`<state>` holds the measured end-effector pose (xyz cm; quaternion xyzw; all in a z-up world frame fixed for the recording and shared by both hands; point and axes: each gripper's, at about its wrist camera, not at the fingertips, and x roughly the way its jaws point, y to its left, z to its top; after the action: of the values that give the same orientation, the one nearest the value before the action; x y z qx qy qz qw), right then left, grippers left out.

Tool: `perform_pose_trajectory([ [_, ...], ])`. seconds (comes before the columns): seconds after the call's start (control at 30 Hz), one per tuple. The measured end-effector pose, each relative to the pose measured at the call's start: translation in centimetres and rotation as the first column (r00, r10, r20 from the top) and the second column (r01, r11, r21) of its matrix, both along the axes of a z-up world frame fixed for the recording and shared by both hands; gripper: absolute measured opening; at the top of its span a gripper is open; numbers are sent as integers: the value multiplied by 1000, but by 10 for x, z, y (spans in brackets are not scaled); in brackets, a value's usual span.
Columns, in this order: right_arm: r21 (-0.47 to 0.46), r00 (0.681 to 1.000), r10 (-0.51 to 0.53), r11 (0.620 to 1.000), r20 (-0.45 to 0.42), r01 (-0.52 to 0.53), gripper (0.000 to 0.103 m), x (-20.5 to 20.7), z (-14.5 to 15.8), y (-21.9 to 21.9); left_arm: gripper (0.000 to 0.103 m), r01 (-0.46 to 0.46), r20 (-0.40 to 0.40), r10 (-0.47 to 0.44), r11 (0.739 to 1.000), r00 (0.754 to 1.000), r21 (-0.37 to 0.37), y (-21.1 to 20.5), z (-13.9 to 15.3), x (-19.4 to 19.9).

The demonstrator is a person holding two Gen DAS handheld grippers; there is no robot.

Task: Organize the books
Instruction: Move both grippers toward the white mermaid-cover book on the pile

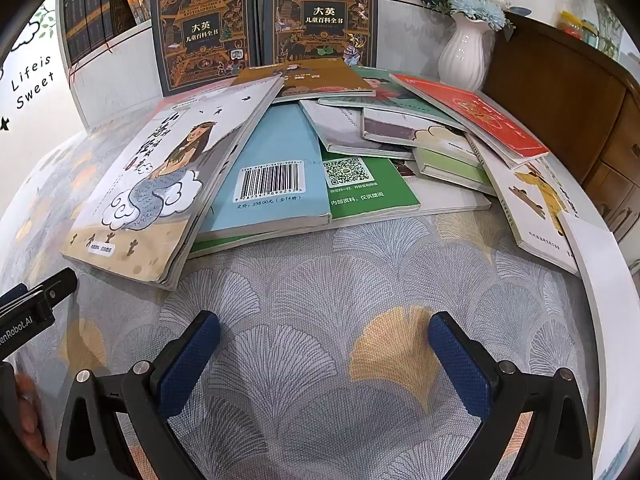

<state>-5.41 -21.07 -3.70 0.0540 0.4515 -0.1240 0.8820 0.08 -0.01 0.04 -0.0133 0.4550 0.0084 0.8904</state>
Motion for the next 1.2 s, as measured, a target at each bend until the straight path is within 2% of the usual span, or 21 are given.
perform_pose_trajectory([
  [0.13, -14, 1000, -6, 1000, -29, 6, 103, -1, 1, 3, 103, 51, -77, -51, 999, 996, 3, 2, 2, 6],
  [0.23, 32, 994, -22, 999, -103, 25, 103, -5, 2, 5, 103, 140, -113, -140, 990, 984, -5, 5, 4, 2],
  [0.3, 44, 992, -26, 999, -125, 32, 103, -10, 2, 8, 103, 154, -131, -152, 988, 980, 6, 10, 0, 3],
  [0.4, 51, 981, -2, 999, -196, 12, 103, -18, 4, 7, 102, 139, -92, -136, 990, 986, 27, 19, 15, -1],
  [0.47, 56, 973, 26, 998, -229, -13, 99, -21, 12, 10, 102, 143, -64, -142, 990, 988, 15, 25, 29, 5],
  [0.5, 49, 976, 29, 999, -216, -19, 94, -24, 20, 12, 102, 150, -39, -150, 989, 988, 1, 28, 42, 5],
  [0.6, 30, 993, 44, 999, -111, -41, 94, -35, 62, 21, 102, 168, 44, -169, 986, 985, 20, 28, 86, 7],
  [0.77, 10, 996, 66, 998, 56, -66, 103, -29, 139, 40, 102, 203, 149, -208, 978, 967, 48, 26, 141, 12],
  [0.87, -2, 993, 74, 997, 88, -74, 103, -17, 163, 50, 102, 215, 176, -221, 975, 959, 55, 26, 147, 15],
  [1.07, 17, 991, 74, 997, 113, -77, 103, -13, 160, 54, 102, 237, 131, -240, 971, 962, 40, 27, 129, 24],
  [1.2, 114, 994, 57, 991, 92, -67, 103, 1, 150, 45, 102, 247, 83, -244, 969, 966, -19, 29, 112, 33],
])
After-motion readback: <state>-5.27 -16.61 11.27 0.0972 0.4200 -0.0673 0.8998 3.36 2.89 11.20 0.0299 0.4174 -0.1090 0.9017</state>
